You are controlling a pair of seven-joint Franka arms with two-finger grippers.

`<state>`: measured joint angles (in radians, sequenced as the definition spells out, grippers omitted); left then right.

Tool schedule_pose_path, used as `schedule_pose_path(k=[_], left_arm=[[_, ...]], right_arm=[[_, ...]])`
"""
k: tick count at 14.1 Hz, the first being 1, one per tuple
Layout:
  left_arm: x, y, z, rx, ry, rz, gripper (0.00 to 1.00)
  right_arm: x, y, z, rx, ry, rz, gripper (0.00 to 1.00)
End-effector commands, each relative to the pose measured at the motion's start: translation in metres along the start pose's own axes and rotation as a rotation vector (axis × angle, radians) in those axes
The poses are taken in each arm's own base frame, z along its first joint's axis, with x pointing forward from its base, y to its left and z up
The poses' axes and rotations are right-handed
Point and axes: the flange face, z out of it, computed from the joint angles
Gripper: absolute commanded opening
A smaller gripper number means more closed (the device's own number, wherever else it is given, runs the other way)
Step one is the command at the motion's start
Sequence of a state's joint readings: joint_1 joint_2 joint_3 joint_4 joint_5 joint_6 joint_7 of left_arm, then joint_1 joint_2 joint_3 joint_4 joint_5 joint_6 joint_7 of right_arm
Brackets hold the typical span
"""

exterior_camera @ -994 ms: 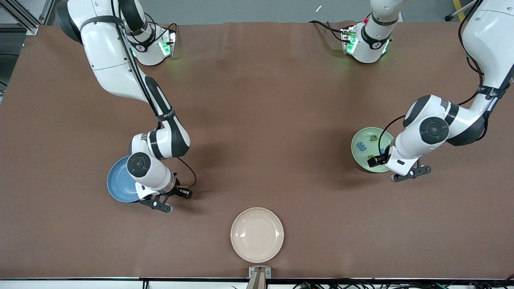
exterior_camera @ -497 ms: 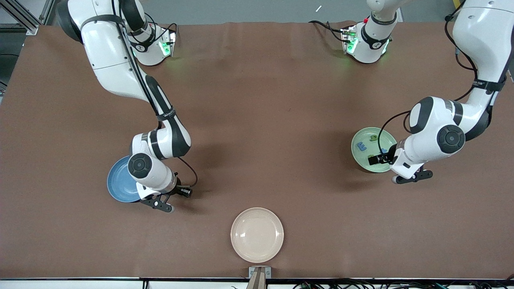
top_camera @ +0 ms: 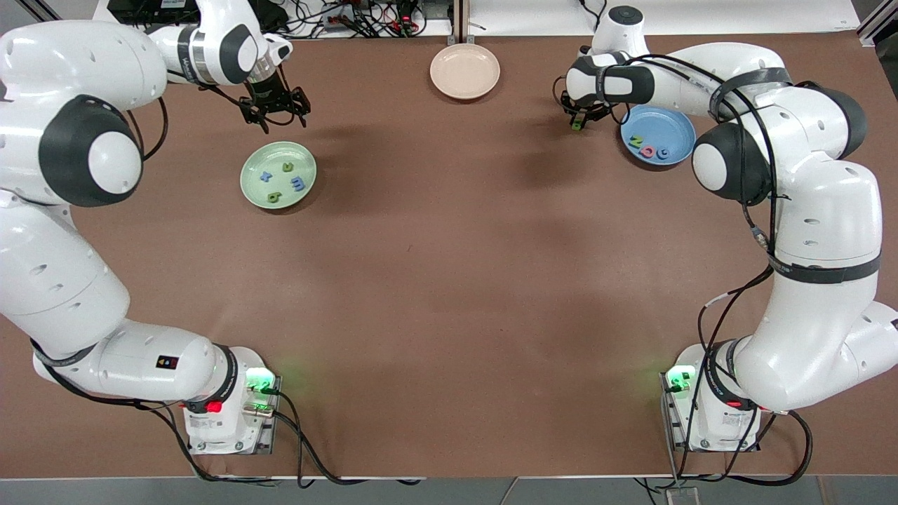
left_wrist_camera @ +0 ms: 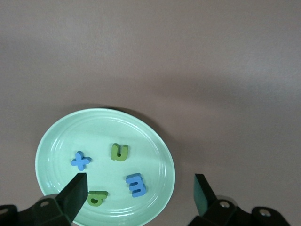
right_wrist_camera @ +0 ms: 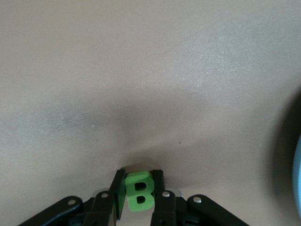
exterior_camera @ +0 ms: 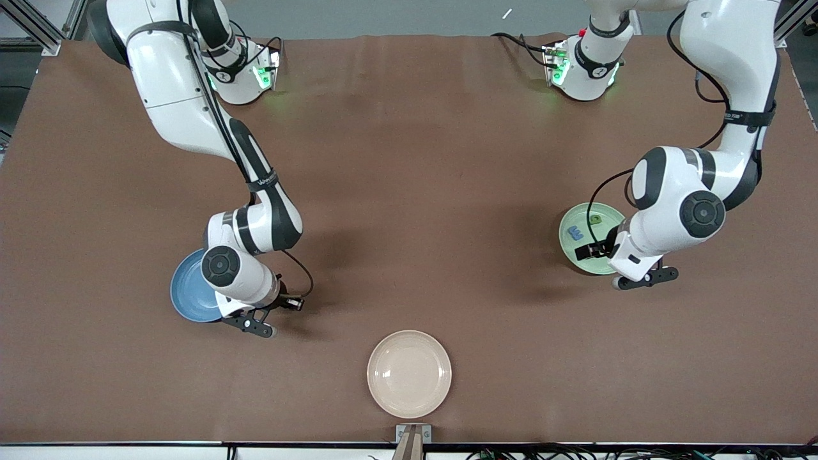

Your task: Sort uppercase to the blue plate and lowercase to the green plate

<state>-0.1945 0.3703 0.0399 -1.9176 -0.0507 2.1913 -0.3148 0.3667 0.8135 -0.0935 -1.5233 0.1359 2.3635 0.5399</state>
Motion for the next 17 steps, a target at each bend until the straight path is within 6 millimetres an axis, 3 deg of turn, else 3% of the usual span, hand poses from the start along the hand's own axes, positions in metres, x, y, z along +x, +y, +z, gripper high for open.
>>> schedule_pose_path(k=[1,6,9,12,14,17], left_arm=[[0.005,-0.001,-0.021,-0.009,0.026,0.003,0.99],[0.010,-0.018,-0.022,-0.025,0.002,-0.009,0.99],[0.014,-0.026,-0.024,-0.053,-0.004,0.015,0.99],[0.014,-0.030,-0.029,-0.056,0.003,0.047,0.99],[0.013,-0.031,-0.028,-0.054,0.003,0.073,0.99],[0.003,-0.036,-0.052,-0.052,0.034,0.112,0.99]], right_arm=[[0.004,0.014,0.001,-0.018,-0.032,0.029,0.01],[0.034,0.029,-0.048,-0.060,-0.124,0.015,0.01],[0.059,0.078,-0.060,-0.055,-0.153,-0.077,0.01],[0.075,0.123,-0.059,-0.054,-0.193,-0.142,0.01],[0.079,0.140,-0.055,-0.053,-0.201,-0.158,0.02],[0.076,0.157,-0.042,-0.080,-0.223,-0.181,0.02]])
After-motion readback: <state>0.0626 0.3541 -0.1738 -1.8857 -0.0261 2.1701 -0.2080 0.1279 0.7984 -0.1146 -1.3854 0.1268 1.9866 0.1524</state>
